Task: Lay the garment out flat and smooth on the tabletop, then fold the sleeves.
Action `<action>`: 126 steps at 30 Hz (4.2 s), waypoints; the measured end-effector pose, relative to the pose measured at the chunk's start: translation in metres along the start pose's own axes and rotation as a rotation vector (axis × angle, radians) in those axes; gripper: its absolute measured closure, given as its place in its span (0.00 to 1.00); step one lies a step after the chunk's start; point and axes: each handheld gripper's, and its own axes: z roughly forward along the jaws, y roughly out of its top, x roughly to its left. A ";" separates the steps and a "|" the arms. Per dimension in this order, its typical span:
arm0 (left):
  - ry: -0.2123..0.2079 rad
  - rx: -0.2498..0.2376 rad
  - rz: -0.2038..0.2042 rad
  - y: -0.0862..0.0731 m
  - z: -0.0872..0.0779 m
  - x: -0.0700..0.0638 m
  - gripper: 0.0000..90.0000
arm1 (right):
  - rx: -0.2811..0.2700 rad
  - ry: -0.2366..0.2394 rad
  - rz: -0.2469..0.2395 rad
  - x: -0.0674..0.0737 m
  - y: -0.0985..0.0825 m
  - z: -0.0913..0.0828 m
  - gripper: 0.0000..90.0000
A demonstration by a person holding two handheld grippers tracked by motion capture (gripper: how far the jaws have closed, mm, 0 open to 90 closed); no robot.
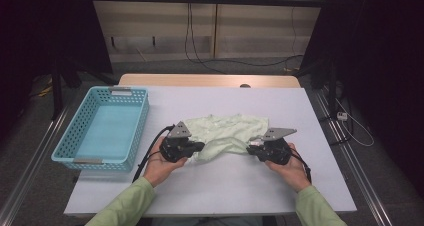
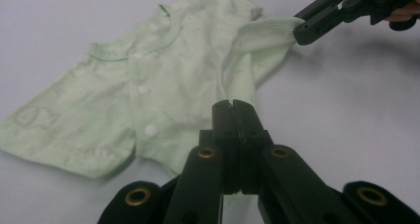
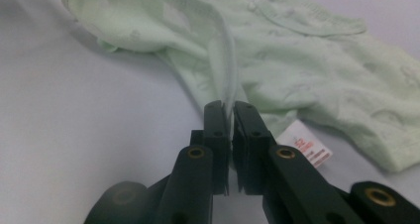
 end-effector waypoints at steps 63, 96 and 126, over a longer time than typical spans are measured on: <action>-0.107 0.166 0.108 -0.034 0.012 -0.043 0.99 | 0.084 -0.061 0.105 0.000 -0.028 -0.010 0.99; 0.073 0.050 -0.012 -0.034 -0.010 -0.015 0.28 | 0.032 -0.107 0.136 0.012 -0.037 -0.026 0.55; 0.175 -0.061 -0.106 -0.033 -0.022 0.010 0.08 | -0.194 -0.184 0.211 0.027 -0.031 -0.037 0.07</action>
